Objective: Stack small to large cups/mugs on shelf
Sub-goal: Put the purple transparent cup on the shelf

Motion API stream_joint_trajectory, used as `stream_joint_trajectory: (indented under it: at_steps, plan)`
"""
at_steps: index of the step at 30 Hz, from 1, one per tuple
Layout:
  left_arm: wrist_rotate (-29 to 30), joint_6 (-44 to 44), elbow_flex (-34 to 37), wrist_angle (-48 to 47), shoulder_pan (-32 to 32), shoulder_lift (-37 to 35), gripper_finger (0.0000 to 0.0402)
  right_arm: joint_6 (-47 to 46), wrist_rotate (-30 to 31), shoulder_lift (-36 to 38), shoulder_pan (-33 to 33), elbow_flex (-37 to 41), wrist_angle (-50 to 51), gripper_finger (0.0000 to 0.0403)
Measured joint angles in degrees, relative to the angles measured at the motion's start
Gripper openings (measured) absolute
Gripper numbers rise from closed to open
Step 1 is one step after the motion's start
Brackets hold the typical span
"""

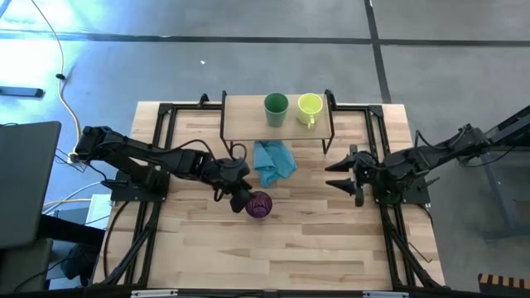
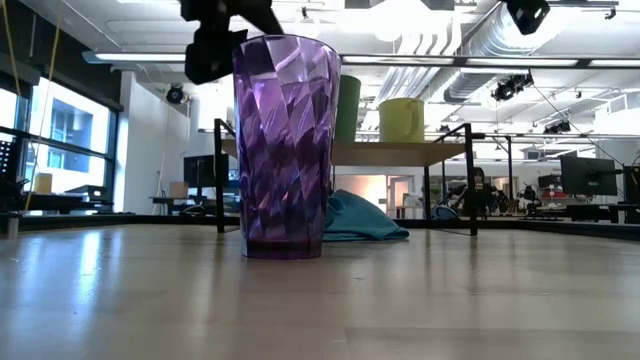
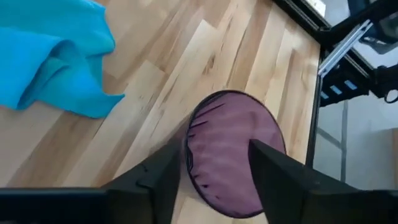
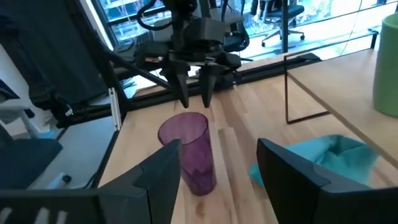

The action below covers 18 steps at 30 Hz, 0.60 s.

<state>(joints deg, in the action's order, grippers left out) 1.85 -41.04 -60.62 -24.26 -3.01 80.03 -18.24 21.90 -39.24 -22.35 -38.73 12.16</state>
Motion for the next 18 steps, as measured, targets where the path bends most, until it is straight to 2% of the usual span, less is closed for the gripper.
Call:
stream_joint_trajectory:
  at_steps: [8, 18]
  plan:
    - [-0.2, 0.0, 0.0, 0.9, 0.0, 0.0, 0.0232, 0.2, -0.5, 0.4, 0.0, 0.2, -0.7, 0.0199]
    - [-0.8, -1.7, 0.0, 1.0, 0.0, 3.0, 0.0239, 0.7, -0.5, 1.3, 0.2, 0.2, -0.6, 0.0199]
